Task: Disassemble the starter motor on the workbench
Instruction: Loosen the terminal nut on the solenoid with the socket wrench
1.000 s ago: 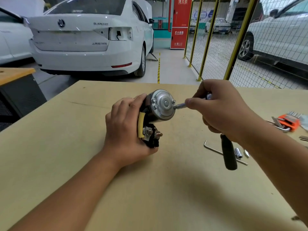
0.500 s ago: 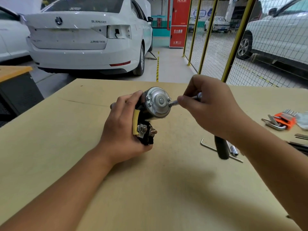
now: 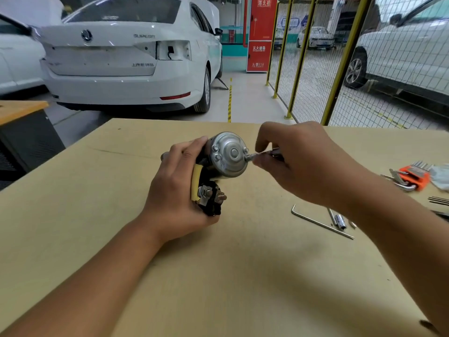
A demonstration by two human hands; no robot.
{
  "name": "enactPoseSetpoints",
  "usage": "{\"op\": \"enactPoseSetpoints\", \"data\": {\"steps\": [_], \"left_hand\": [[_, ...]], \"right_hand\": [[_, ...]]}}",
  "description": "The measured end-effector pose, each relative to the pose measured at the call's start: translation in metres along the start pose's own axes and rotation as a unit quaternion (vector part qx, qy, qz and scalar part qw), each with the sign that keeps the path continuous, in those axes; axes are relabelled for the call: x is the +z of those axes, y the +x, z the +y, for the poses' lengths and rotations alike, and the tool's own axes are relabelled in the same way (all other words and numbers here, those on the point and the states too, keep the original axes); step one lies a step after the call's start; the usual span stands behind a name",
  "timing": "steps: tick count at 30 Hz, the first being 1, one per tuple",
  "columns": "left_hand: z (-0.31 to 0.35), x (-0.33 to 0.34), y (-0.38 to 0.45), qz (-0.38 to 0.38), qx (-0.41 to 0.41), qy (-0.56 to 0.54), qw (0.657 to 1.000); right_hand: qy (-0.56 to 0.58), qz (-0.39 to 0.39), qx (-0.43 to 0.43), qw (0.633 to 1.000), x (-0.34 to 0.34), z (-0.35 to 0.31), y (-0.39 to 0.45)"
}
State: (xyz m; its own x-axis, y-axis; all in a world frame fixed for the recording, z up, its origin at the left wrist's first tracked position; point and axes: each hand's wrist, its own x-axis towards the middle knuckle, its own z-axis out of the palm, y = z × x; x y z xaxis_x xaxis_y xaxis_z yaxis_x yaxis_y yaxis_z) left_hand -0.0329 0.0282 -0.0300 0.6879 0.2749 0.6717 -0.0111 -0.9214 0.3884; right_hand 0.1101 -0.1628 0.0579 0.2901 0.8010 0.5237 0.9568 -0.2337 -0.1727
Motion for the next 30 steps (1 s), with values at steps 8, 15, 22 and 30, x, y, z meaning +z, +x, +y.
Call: {"op": "enactPoseSetpoints", "data": {"steps": [8,15,22,30], "left_hand": [[-0.008,-0.007,0.001,-0.016,-0.002,-0.028,0.999],[-0.01,-0.005,0.0,-0.009,-0.011,-0.038,0.999],[-0.012,-0.004,0.001,-0.014,-0.008,-0.052,0.999],[-0.013,-0.015,0.001,-0.104,-0.048,-0.067,0.991]], "right_hand": [[0.001,-0.014,-0.03,0.999,-0.001,0.003,0.002],[0.112,0.098,0.077,0.986,0.02,-0.003,-0.001],[-0.02,0.123,-0.155,0.98,0.017,0.013,0.001],[0.109,0.11,0.023,0.988,0.02,0.014,0.006]]}}
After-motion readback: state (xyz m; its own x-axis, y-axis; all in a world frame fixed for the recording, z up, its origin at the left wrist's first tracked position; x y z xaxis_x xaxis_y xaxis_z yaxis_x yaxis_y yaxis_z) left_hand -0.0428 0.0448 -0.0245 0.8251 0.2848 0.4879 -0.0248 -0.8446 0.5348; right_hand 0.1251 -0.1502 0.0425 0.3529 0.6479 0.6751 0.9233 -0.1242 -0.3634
